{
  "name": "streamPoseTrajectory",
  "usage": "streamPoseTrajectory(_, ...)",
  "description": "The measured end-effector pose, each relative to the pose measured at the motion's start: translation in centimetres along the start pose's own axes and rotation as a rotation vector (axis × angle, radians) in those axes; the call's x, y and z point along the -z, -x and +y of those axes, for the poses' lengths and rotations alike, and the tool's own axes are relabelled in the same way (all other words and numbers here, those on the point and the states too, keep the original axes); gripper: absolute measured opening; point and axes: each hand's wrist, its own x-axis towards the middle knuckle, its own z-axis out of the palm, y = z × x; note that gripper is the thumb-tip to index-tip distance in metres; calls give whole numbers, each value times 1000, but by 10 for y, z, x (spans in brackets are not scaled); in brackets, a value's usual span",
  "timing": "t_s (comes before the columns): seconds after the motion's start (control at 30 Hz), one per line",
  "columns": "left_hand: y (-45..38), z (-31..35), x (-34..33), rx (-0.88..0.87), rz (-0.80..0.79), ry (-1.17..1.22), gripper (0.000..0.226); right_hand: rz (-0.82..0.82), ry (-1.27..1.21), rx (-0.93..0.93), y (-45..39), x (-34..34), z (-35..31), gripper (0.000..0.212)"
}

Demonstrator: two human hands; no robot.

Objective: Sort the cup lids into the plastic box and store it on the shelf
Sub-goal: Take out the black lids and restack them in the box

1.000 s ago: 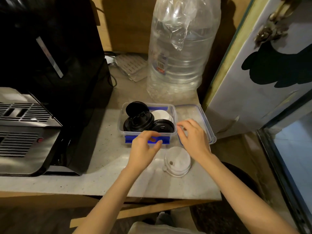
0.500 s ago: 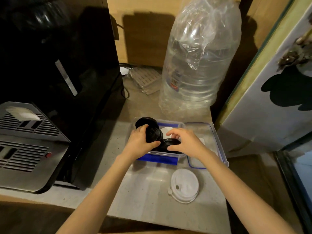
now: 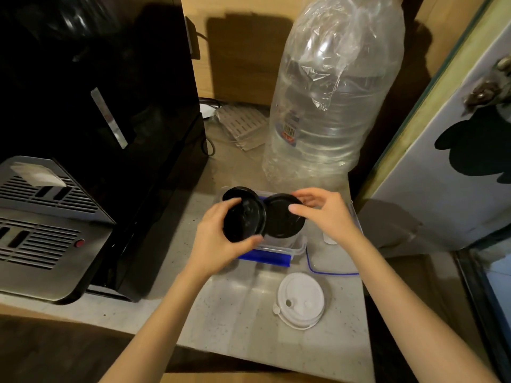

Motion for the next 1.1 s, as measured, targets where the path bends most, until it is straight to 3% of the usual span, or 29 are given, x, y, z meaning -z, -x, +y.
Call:
streamPoseTrajectory(0.13,34,-2,-2,-72,-112,-38,79,131,-293,-105,5,-3,-2,22)
streamPoseTrajectory(0.27,65,-14,-14,-5,-236,-161,84,8,-403,-229,21,-18,-1,17)
streamPoseTrajectory(0.37,79,-30,-26,91,-261,-231,82,-143,-314,-255,38,-32,6,17)
streamPoseTrajectory(0.5,84,-41,-35,206,-187,-92,86,-248,-121,-274,56,-53,20,16)
streamPoseTrajectory(0.67,89,-42,-37,264,-156,30,108,-231,106,-239,64,-68,38,16)
streamPoseTrajectory(0.97,95,-53,-31,195,-222,-1,103,-211,501,-64,65,-102,40,25)
streamPoseTrajectory(1.1,95,-54,-29,134,-223,-126,102,-203,697,-12,72,-107,42,29)
